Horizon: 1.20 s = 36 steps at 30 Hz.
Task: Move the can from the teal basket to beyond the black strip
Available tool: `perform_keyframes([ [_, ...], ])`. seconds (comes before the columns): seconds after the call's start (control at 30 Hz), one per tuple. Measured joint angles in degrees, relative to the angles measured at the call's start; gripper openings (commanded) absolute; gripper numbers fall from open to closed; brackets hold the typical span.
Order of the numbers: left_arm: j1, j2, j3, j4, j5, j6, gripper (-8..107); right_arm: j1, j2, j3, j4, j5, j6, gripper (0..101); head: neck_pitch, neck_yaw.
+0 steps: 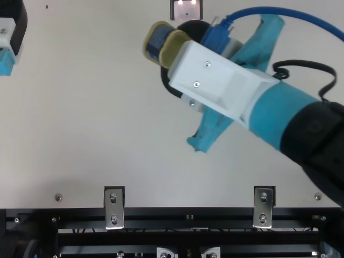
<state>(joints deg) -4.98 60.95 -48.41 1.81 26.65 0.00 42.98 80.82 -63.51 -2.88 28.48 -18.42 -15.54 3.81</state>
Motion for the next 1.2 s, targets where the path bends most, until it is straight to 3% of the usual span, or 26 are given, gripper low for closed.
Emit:
perform_keyframes([
  [0.7,0.0,0.0,0.0,0.0,0.0,0.0,90,-1.7,-5.0,11.0,-8.6,-19.3,12.6,0,-0.3,0.0],
  [1.2,0.0,0.0,0.0,0.0,0.0,0.0,90,-2.2,-4.8,11.0,-8.9,-20.0,12.7,0,-0.3,0.0],
])
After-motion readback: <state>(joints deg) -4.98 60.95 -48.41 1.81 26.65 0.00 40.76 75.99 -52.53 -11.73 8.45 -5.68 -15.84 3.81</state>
